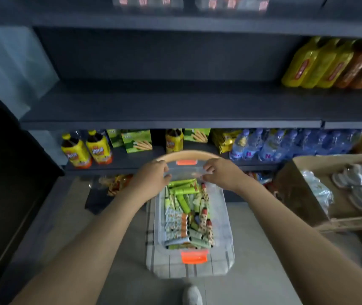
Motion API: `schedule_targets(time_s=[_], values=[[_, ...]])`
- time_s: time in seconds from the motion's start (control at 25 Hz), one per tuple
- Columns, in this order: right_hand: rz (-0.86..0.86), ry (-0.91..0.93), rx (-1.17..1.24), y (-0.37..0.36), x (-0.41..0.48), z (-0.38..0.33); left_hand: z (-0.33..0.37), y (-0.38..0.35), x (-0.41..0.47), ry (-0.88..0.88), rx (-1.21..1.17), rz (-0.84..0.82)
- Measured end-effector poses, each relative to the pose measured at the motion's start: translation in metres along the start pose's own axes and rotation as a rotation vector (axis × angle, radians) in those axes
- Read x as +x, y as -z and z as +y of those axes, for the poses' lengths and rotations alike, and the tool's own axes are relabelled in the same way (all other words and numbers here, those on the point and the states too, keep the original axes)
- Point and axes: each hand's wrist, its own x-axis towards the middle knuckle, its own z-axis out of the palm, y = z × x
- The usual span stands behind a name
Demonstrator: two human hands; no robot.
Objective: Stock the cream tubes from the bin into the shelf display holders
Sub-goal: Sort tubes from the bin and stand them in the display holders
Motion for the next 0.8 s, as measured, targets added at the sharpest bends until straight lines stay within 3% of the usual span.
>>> schedule_targets(time_s=[0.16,0.4,0.56,0.8], values=[[-0.152,-0.060,0.008,-0.069,0.022,0.052,-0.012,-0.085,0.006,0.126,-0.118,-0.145],[-0.400,-0.112,0.052,-0.152,0.088,0.118,-0.022,-0.206,0.020,0.565,-0.409,-0.278],[-0.480,-0.128,0.070,-0.200,0.125,0.146,-0.028,-0.268,0.035,0.815,-0.526,-0.268],[-0.477,-0.168,0.166,-0.271,0.167,0.164,-0.063,-0.360,0.053,1.316,-0.754,-0.054]])
